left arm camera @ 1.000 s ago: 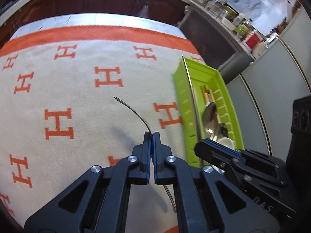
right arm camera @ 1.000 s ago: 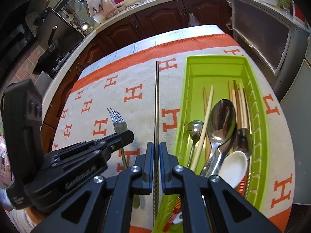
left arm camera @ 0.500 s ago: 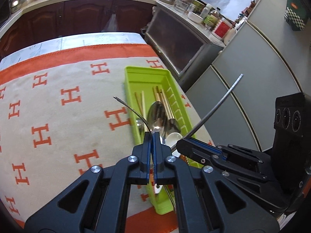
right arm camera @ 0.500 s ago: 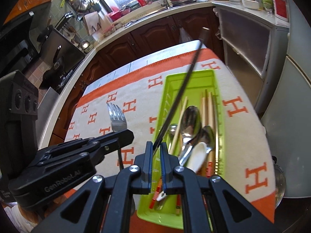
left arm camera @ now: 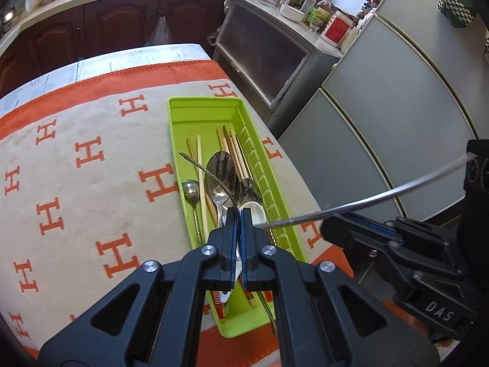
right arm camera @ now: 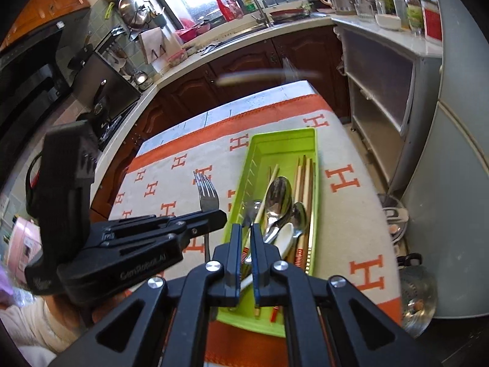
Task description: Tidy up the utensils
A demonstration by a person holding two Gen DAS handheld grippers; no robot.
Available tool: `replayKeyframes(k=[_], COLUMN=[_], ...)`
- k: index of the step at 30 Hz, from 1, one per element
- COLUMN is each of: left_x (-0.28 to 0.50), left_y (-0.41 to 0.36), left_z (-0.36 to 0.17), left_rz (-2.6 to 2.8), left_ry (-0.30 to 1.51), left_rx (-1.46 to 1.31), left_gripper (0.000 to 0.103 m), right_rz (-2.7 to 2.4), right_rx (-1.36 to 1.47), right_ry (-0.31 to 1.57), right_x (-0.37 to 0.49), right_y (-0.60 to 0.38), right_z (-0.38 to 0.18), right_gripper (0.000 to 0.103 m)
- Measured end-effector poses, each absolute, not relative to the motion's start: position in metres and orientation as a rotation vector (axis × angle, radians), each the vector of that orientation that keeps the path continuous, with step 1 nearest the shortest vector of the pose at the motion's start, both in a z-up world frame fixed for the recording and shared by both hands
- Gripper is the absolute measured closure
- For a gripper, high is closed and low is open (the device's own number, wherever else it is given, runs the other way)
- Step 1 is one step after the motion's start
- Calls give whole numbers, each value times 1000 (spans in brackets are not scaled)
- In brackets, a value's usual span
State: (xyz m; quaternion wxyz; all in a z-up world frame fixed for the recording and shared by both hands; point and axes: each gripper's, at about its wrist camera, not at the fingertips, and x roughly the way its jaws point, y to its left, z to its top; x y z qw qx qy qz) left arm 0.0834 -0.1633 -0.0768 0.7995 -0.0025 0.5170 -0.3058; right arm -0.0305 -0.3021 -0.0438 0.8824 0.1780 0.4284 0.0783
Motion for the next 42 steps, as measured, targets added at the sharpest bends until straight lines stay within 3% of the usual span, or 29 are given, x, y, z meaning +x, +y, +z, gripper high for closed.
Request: replayKeyframes(k=[14,42], left_x=[91,140], left_y=[-162,-174], left_z=[-90,-136], left_rz=[-625,-612], left_ry=[1148,1207], left_rx=[32,6], left_gripper=[103,103], right_rz=[195,153], right_rx=[205,441], right_ry=[1026,1082], right_x=[-45,109], right_y=[-287,-306], right_z=[-43,-125], right_gripper=[99,101])
